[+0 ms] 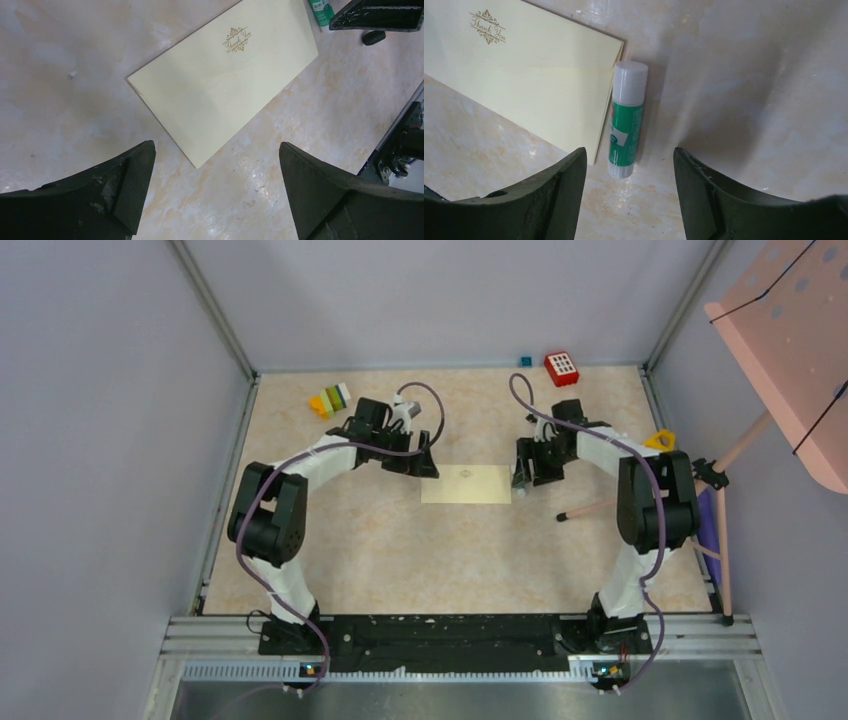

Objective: Place the letter into the envelope and seal it
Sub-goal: Place the solid glue at the center of the board, then reset both arms

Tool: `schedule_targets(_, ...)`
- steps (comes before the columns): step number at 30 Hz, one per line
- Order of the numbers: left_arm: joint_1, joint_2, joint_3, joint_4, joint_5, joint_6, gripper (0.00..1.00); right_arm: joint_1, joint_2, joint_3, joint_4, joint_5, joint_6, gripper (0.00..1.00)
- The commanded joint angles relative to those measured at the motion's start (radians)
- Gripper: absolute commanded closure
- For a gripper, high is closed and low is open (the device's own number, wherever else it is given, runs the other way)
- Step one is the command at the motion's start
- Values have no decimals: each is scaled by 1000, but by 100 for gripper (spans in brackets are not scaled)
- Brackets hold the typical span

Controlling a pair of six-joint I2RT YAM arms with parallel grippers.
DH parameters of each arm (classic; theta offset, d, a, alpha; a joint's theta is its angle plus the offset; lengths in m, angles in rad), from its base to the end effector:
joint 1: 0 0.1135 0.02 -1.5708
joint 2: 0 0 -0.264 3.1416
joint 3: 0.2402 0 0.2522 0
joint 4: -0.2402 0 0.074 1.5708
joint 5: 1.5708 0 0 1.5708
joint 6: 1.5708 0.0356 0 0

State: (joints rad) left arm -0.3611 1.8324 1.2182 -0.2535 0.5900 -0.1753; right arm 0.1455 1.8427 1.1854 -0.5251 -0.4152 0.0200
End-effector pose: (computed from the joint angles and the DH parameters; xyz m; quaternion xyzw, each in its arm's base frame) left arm 0.3579 -0.1563 0.1974 0.1830 0.8851 -0.3505 0.2454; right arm 0.3559 0.0667 0.1670 -0.0999 0.9558 0.2171 0.1715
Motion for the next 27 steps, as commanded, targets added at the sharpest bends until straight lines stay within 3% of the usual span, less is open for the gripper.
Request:
schedule_targets(1,11,-112,60,-11,-18,72,1,-16,-65,17,-2,66,-48,36)
schedule_targets(9,37,-257,55,-77,-114,186,1,-16,-171,11,32,55,-80,30)
schedule_targets(14,63,-421,15,-142,-238,232,1,-24,-346,-15,87,126,-94,11)
schedule_targets(17,74,-539,-22,-159,-313,251,1,-26,-478,-28,120,151,-111,4)
schedule_targets(27,111,-922,-100,-250,-648,262,1,-23,-922,-155,269,192,-121,1)
